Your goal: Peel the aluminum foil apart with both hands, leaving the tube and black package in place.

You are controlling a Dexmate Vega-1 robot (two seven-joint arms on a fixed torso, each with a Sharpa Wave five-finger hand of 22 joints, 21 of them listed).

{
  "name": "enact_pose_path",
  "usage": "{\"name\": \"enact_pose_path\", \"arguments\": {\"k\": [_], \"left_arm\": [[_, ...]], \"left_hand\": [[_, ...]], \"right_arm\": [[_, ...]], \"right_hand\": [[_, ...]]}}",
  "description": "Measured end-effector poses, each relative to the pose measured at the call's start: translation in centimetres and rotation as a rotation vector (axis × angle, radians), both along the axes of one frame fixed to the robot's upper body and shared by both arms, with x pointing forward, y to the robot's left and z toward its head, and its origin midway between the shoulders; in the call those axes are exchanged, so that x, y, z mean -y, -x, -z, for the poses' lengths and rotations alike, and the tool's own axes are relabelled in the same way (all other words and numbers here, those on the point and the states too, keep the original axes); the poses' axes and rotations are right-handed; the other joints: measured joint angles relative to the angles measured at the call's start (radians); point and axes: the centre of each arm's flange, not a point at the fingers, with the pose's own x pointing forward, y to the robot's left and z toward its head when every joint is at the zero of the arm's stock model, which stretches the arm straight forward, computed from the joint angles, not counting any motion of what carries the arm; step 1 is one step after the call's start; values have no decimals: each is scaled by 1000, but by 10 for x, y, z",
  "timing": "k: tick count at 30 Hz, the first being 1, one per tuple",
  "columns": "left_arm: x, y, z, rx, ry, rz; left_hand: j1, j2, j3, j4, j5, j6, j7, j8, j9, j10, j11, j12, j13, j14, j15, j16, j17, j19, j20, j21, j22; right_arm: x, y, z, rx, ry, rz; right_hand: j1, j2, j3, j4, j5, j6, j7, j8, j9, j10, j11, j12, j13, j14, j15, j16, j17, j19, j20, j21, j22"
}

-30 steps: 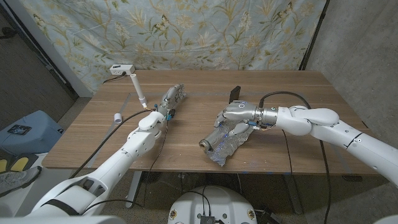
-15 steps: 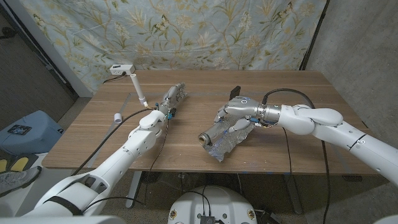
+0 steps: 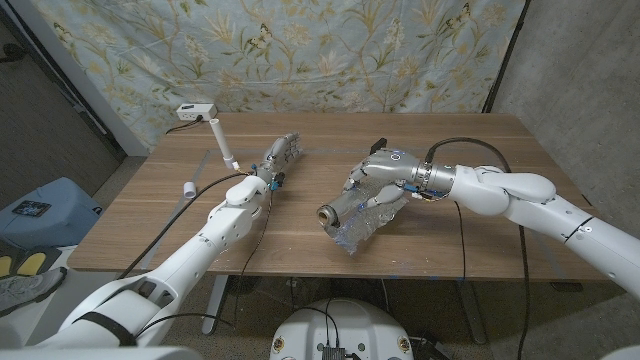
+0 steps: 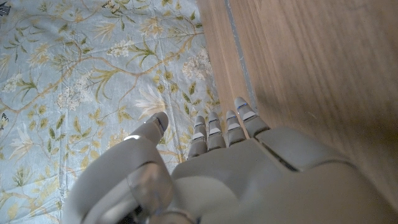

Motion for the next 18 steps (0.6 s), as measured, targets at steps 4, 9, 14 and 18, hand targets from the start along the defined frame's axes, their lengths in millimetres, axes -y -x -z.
{"name": "enact_pose_path", "arguments": {"k": [4, 9, 14, 18], "left_arm": [[0, -1, -1, 0, -1, 1], [0, -1, -1, -1, -2, 2], [0, -2, -2, -2, -2, 2], [0, -2, -2, -3, -1, 2]], "left_hand": [[0, 0, 0, 0, 0, 0, 0, 0, 0, 0, 0, 0, 0, 0, 0, 0, 0, 0, 0, -1, 0], [0, 0, 0, 0, 0, 0, 0, 0, 0, 0, 0, 0, 0, 0, 0, 0, 0, 0, 0, -1, 0], [0, 0, 0, 0, 0, 0, 0, 0, 0, 0, 0, 0, 0, 0, 0, 0, 0, 0, 0, -1, 0], [0, 0, 0, 0, 0, 0, 0, 0, 0, 0, 0, 0, 0, 0, 0, 0, 0, 0, 0, -1, 0]], "right_arm": [[-1, 2, -5, -22, -19, -2], [-1, 3, -11, -60, -48, -9], [-1, 6, -18, -98, -78, -19], [0, 9, -22, -124, -100, -26]], "right_hand": [[0, 0, -3, -3, 0, 0, 0, -1, 0, 0, 0, 0, 0, 0, 0, 0, 1, 0, 0, 0, 3], [0, 0, -3, -2, -3, 0, 0, -3, 0, 0, 0, 0, 0, 0, 0, 0, 5, 0, 0, 0, 3], [0, 0, -7, 1, -3, 0, 0, -3, 0, 1, -1, 0, 0, 0, 0, -8, 9, 0, 0, 4, 3], [-1, 1, -7, 1, -3, 1, 0, -3, 0, 1, -1, 0, 0, 0, 0, -8, 9, 0, 0, 4, 3]]}}
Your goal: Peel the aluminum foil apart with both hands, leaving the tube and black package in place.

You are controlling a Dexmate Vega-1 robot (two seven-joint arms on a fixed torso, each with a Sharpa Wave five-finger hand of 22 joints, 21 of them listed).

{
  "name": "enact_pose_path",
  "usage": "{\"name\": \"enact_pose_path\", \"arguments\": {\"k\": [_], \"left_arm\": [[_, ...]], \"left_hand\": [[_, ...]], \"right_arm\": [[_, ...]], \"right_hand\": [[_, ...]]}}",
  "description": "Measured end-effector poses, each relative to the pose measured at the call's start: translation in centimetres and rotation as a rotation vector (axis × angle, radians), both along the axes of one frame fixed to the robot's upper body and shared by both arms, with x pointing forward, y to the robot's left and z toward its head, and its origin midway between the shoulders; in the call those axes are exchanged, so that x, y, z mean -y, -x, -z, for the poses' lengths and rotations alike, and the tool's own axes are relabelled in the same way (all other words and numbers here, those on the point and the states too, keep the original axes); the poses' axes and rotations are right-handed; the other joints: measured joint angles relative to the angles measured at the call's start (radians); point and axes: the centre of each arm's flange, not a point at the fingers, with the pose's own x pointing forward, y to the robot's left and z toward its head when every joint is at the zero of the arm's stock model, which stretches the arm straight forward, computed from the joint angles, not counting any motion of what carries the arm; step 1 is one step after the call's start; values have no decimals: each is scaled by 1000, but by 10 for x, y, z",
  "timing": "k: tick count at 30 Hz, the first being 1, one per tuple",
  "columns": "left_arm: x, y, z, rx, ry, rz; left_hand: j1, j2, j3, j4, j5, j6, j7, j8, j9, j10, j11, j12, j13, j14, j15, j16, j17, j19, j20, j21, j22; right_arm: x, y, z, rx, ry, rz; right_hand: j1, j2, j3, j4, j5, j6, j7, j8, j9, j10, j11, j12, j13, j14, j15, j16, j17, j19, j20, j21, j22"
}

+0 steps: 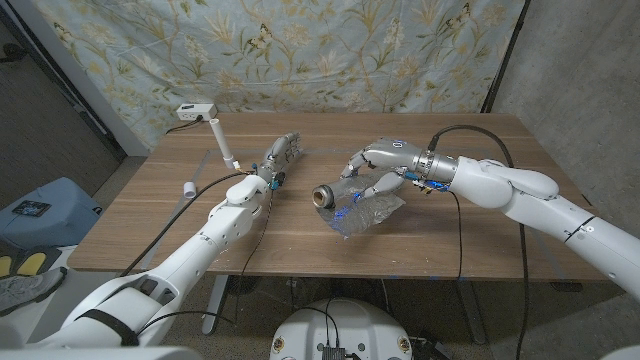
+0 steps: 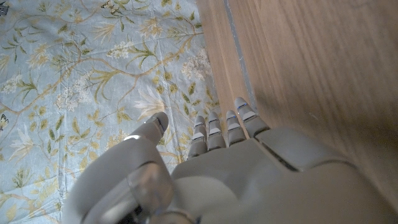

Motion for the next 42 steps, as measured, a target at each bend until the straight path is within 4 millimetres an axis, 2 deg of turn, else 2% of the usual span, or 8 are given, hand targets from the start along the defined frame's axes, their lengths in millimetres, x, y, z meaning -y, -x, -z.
{"name": "enact_pose_path", "arguments": {"k": [15, 25, 31, 42], "left_arm": [[1, -2, -1, -4, 2, 6], [4, -3, -2, -3, -3, 15], [7, -3, -4, 1, -10, 22], [11, -3, -4, -3, -21, 27]], "left_hand": [[0, 0, 0, 0, 0, 4, 4, 0, 0, 0, 0, 0, 0, 0, 0, 0, 0, 0, 0, 0, 0], [0, 0, 0, 0, 0, 3, 4, 0, 0, 0, 0, 0, 0, 0, 0, 0, 0, 0, 0, 0, 0], [0, 0, 0, 0, 0, 3, 4, 0, 0, 0, 0, 0, 0, 0, 0, 0, 0, 0, 0, 0, 0], [0, 0, 0, 0, 0, 3, 4, 0, 0, 0, 0, 0, 0, 0, 0, 0, 0, 0, 0, -4, 0]], "right_arm": [[8, 1, -20, -175, -128, -24], [13, 0, -32, -314, -187, -40], [17, -2, -39, -388, -221, -50], [27, -8, -49, -565, -296, -69]], "right_hand": [[4, 12, -8, -3, -1, 1, 2, 0, 0, -4, -4, -4, 0, 0, 0, -13, 6, 0, 0, 0, 0], [1, 14, -17, 5, -4, -3, 16, 0, 1, -4, -4, -8, 0, 8, 0, -14, 14, 0, 0, 0, 0], [-2, 18, -21, 1, -4, -4, 25, 0, 1, -4, -4, -11, 0, 23, -5, -16, 23, 24, -2, 7, 0], [-3, 19, -26, -4, -8, 8, 41, 0, 5, 5, 4, -3, 0, 48, -13, -12, 37, 36, -7, 17, 0]]}}
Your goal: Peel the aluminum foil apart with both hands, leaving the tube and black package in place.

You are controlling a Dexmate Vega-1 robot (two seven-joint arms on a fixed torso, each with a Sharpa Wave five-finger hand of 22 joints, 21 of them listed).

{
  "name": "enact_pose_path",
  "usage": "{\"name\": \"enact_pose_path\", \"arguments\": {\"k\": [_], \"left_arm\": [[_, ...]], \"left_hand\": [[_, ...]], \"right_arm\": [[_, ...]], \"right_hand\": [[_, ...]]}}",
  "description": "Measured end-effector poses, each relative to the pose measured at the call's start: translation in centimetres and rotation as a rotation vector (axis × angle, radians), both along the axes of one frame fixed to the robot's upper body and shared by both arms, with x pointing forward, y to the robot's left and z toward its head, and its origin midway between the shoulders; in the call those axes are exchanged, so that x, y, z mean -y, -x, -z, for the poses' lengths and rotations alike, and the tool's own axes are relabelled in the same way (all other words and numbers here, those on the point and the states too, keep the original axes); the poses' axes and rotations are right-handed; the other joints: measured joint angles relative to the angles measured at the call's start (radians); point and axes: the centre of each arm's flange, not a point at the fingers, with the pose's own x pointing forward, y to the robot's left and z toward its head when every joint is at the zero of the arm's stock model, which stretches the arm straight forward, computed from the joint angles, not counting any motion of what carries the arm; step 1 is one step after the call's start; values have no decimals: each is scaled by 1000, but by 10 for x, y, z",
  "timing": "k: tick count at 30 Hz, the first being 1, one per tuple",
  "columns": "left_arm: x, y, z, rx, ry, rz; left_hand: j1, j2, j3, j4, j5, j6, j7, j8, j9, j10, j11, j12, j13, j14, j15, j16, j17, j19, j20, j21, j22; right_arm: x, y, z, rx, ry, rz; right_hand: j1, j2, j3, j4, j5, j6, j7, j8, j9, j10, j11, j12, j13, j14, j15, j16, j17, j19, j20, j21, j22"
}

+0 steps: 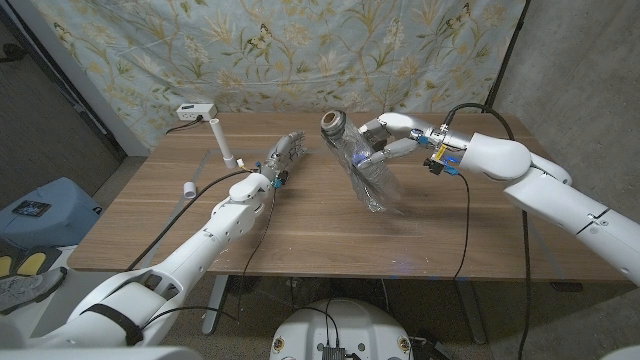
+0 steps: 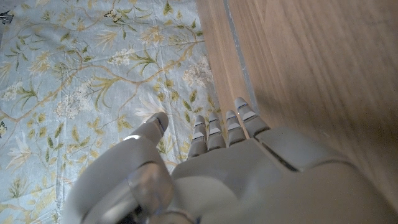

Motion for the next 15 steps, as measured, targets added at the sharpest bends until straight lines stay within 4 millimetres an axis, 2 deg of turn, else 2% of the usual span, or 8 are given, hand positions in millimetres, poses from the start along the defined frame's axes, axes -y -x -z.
{"name": "enact_pose_path", "arguments": {"k": [13, 15], "left_arm": [[3, 0, -2, 0, -5, 10], [4, 0, -2, 1, -5, 11]], "left_hand": [[0, 0, 0, 0, 0, 0, 0, 0, 0, 4, 4, 0, 0, 4, -4, 0, 0, 4, -4, 0, 0], [0, 0, 0, 0, 0, 0, 0, 0, 0, 4, 4, 0, 0, 4, -4, 0, 0, 4, -4, 0, 0]], "right_arm": [[9, -10, -2, -190, -91, -40], [10, -13, -1, -218, -105, -44]], "right_hand": [[0, 0, 0, 0, -1, 11, 22, -4, -1, 15, 4, 7, 0, 30, -9, 12, 23, 27, -5, 14, 0], [0, 0, -6, -5, -4, 12, 23, -4, -1, 15, 4, 7, 2, 31, -9, 12, 27, 32, -10, 20, 0]]}}
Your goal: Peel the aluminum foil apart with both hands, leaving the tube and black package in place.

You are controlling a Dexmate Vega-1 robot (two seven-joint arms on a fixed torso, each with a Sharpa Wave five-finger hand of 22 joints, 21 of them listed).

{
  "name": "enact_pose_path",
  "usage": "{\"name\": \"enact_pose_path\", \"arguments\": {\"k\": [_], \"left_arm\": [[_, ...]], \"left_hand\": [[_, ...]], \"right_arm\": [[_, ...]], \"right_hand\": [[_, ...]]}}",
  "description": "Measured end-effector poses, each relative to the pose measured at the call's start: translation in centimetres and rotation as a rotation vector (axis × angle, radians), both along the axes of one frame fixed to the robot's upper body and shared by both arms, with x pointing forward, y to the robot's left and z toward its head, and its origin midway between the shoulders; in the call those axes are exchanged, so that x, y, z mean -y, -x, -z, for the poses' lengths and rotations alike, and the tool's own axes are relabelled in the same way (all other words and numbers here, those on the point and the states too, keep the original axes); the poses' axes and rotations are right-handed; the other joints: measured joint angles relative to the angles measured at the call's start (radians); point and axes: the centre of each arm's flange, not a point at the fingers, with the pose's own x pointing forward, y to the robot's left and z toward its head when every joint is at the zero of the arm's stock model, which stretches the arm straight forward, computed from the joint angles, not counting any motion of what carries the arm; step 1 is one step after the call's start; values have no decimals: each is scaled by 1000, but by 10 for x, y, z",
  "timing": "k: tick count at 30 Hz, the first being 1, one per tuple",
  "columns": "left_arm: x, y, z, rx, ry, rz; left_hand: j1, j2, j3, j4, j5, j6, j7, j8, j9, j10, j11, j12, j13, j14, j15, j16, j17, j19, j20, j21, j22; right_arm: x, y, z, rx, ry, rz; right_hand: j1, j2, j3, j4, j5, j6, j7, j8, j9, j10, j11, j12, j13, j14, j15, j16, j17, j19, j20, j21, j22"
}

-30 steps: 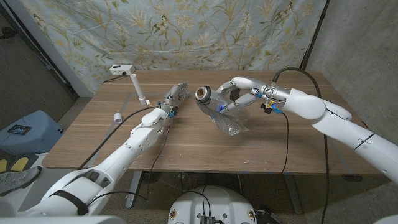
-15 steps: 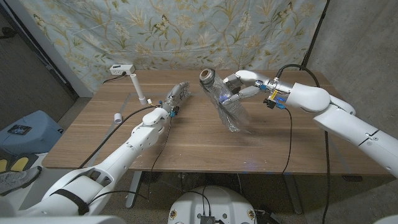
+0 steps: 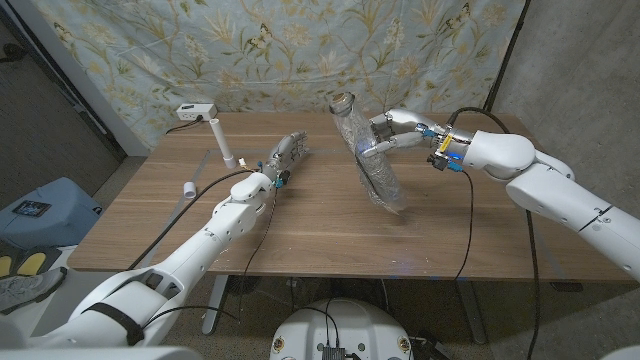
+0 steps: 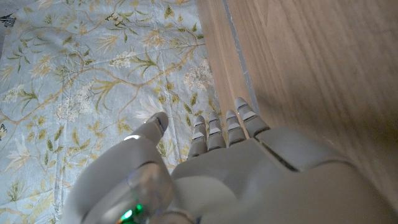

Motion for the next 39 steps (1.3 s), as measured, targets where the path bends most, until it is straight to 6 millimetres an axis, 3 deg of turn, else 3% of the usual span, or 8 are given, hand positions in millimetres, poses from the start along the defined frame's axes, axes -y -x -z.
{"name": "enact_pose_path", "arguments": {"k": [10, 32, 39], "left_arm": [[-1, 0, 0, -3, 1, 1], [-2, 5, 0, -18, 34, 33], [-1, 10, -4, -18, 43, 62]], "left_hand": [[0, 0, 0, 0, 0, 0, 0, 0, 0, 0, 0, 0, 0, 0, 0, 0, 0, 0, 0, 0, 0], [4, -4, 5, -5, 4, 7, 3, 0, 0, 0, 0, 0, 0, 5, 5, 0, 0, 5, 6, 0, 0], [14, -14, 7, -21, 4, 16, 5, 0, 0, 5, 5, 0, 0, 5, 5, 0, -2, 5, 5, 0, 0]], "right_arm": [[5, -14, 6, -180, -62, 7], [12, -22, 10, -386, -121, 85], [19, -23, 13, -438, -156, 133]], "right_hand": [[0, 0, 0, 0, -4, -10, 21, -8, 9, 5, 5, 0, 0, 6, 1, 7, 22, 15, -4, 6, 0], [6, -6, -10, 4, -4, -16, 41, -16, 20, 11, 11, 9, 1, 28, 4, 12, 33, 53, -13, 31, 0], [9, -3, -18, 7, -7, -10, 46, -16, 20, 11, 10, 9, 4, 31, 4, 12, 33, 53, -13, 31, 0]]}}
